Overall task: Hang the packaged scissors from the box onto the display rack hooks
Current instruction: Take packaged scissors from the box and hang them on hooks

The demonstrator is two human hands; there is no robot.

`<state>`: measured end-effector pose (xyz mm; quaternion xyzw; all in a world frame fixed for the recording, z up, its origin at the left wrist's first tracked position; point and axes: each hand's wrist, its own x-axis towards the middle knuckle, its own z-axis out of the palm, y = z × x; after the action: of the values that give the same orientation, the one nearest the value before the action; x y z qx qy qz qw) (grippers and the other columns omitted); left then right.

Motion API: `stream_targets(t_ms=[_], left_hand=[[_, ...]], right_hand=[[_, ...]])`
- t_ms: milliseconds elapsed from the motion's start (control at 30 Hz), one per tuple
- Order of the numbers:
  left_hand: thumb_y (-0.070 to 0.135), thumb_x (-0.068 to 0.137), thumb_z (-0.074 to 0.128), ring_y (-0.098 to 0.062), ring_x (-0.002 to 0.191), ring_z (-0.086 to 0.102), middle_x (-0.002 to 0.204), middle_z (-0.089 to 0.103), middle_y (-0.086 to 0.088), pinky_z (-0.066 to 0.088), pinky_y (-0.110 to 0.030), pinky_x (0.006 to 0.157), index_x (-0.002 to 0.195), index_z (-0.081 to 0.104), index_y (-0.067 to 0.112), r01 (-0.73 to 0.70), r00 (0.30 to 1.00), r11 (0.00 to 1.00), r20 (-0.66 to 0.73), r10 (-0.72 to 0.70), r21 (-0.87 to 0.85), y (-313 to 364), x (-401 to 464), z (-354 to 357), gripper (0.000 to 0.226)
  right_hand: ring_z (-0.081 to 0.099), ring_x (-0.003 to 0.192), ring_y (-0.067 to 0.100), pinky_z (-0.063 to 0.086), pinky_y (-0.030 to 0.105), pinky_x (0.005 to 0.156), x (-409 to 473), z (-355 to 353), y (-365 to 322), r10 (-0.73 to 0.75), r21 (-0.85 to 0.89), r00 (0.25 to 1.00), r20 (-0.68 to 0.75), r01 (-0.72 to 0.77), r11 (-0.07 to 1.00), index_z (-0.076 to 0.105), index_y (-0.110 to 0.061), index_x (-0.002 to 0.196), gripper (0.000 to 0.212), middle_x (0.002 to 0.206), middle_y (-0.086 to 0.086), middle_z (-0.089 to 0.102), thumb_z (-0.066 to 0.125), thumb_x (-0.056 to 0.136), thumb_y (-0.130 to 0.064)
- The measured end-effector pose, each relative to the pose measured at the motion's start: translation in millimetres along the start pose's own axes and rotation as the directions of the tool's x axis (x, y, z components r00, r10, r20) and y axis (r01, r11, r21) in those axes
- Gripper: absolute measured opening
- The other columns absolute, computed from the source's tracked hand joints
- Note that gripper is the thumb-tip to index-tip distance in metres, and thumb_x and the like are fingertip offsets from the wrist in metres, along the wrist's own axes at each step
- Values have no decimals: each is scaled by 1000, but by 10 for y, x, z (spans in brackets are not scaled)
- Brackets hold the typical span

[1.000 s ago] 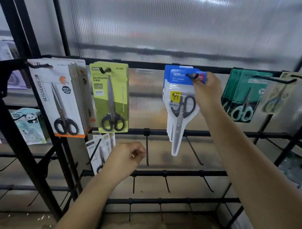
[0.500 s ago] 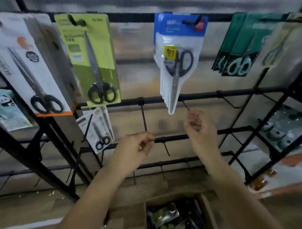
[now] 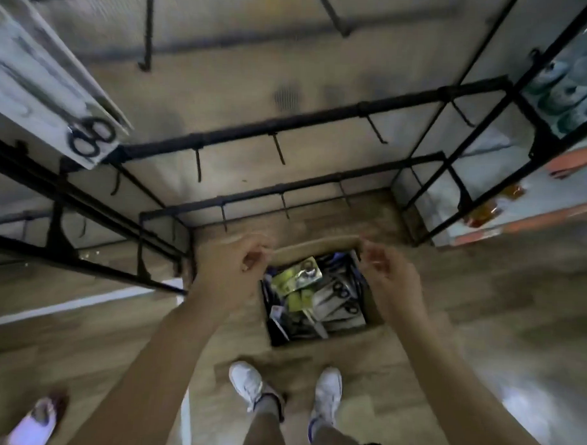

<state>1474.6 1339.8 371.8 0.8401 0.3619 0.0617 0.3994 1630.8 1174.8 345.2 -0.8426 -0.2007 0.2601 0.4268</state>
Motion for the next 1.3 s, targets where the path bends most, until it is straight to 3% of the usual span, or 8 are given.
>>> stream_targets(t_ms=[100,300,433,633,733,967,1133,1300], left_hand=[[24,85,61,-25,87,65,96,70,-12,49,-31,80,107,68,11,136,989,990,64,-134,-29,-341,52,597,27],[10,92,56,-17,94,58,96,60,-2,36,-17,68,114,63,7,304,927,953,226,-301,22,-1136,337,1916,23],[7,94,51,-30,99,60,105,65,-13,44,-30,77,115,62,6,309,854,935,382,-353,174,-1938,515,2861,24],[15,98,43,-30,113,53,124,56,-14,41,-32,87,124,54,9,181,840,893,408,-358,411,-2911,1001,3871,29],[25,98,42,-28,126,37,137,41,-11,37,-37,98,137,41,15,-28,808,841,508,-300,540,-3229,1172,4322,40],[52,87,54,-29,140,11,149,16,-9,27,-46,108,145,22,20,-87,869,781,430,-244,618,-3596,1393,4882,73],[38,88,59,-32,136,26,144,32,-14,29,-48,104,134,47,15,-110,931,839,351,-101,533,-3772,1375,4934,52],[34,71,63,-41,107,56,115,59,-23,48,-56,78,104,65,9,-118,960,849,279,-36,515,-3819,1336,4996,42]], right_hand=[[59,80,13,41,12,69,83,106,746,136,3,991,12,-137,991,58,-23,83,20,86,1,58,56,90,-3],[55,88,19,43,31,78,413,648,2123,449,95,881,148,-465,880,52,-30,82,30,92,2,60,53,91,-1],[50,63,13,40,23,61,738,1319,2910,672,341,669,318,-742,577,57,-6,102,19,68,2,55,49,91,7],[51,88,20,43,35,93,1347,2380,4055,860,440,371,349,-876,199,52,-4,122,40,100,9,54,63,89,-24],[55,109,31,45,42,98,1452,2769,4574,866,500,350,356,-855,140,42,-13,138,77,122,12,57,74,76,-43],[61,100,29,46,41,95,1859,2999,5035,773,773,450,448,-630,-81,51,-9,132,54,127,17,58,55,91,-44],[61,96,28,48,41,93,2056,3016,5125,682,757,543,489,-653,-22,59,-7,116,42,103,13,65,55,91,-40],[57,109,34,47,40,81,2301,3098,5022,678,658,514,525,-751,59,49,-4,132,48,128,18,56,49,95,-35]])
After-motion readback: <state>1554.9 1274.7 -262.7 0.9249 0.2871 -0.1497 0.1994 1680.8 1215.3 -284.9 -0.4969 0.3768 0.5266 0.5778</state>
